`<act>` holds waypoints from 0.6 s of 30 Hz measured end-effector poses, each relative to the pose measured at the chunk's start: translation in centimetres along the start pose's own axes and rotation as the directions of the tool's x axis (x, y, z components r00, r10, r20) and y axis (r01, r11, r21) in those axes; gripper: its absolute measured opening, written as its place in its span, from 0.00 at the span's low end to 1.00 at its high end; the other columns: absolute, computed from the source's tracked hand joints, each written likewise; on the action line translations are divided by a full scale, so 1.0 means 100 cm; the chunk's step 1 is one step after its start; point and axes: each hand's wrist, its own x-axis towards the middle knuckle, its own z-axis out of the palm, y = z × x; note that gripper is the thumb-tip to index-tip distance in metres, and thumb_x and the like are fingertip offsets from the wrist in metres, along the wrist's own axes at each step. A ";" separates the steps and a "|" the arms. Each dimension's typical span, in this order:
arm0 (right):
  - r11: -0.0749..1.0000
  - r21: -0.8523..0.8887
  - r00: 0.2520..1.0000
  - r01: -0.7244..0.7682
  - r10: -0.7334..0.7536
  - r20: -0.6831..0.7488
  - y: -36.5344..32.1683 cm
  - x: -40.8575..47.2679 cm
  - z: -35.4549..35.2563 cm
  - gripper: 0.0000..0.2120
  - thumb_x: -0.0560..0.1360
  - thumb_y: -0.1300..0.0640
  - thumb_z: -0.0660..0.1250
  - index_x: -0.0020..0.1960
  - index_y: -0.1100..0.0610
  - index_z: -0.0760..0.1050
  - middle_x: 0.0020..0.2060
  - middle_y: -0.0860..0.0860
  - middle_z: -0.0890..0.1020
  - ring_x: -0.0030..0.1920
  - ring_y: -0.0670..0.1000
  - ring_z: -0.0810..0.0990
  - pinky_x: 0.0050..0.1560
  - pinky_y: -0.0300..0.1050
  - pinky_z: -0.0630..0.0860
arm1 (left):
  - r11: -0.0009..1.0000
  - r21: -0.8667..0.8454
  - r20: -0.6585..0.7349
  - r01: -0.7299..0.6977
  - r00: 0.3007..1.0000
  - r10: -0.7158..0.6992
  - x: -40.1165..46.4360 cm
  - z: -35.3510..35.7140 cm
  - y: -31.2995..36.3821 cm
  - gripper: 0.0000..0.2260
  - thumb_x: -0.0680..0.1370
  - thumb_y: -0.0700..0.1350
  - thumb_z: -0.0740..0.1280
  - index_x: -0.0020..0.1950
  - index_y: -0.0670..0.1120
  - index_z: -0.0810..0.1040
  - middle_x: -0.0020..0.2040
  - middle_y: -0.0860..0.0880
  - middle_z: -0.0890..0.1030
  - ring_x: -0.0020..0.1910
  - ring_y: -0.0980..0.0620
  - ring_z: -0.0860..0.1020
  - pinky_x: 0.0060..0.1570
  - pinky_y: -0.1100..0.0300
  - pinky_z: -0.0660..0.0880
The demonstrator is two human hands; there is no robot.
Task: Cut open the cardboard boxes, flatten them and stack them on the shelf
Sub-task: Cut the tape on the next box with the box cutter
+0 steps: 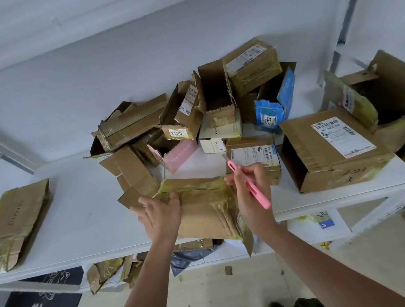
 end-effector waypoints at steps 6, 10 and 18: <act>0.997 0.050 0.997 0.063 -0.066 0.046 -0.003 0.011 0.011 0.03 0.82 0.62 0.60 0.50 0.58 0.69 0.39 0.54 0.83 0.44 0.49 0.84 0.48 0.40 0.79 | 0.991 -0.128 -0.098 -0.028 0.995 0.015 -0.005 0.000 -0.017 0.17 0.77 0.51 0.64 0.53 0.41 0.60 0.56 0.45 0.59 0.50 0.37 0.70 0.47 0.48 0.67; 0.999 0.037 0.999 -0.026 0.025 0.031 0.007 0.016 0.007 0.03 0.82 0.64 0.60 0.49 0.61 0.68 0.38 0.57 0.82 0.43 0.49 0.84 0.48 0.42 0.79 | 0.998 0.035 -0.090 -0.052 0.994 0.055 -0.009 0.000 -0.016 0.20 0.77 0.50 0.64 0.61 0.39 0.61 0.62 0.41 0.62 0.59 0.38 0.67 0.55 0.44 0.68; 0.996 0.023 0.995 -0.081 0.080 0.052 0.020 0.005 0.005 0.05 0.82 0.62 0.60 0.50 0.65 0.68 0.39 0.59 0.82 0.45 0.54 0.84 0.52 0.51 0.80 | 0.700 0.125 0.313 -0.703 0.698 0.644 0.004 0.011 -0.011 0.21 0.84 0.56 0.51 0.75 0.54 0.68 0.76 0.52 0.66 0.78 0.51 0.58 0.77 0.46 0.51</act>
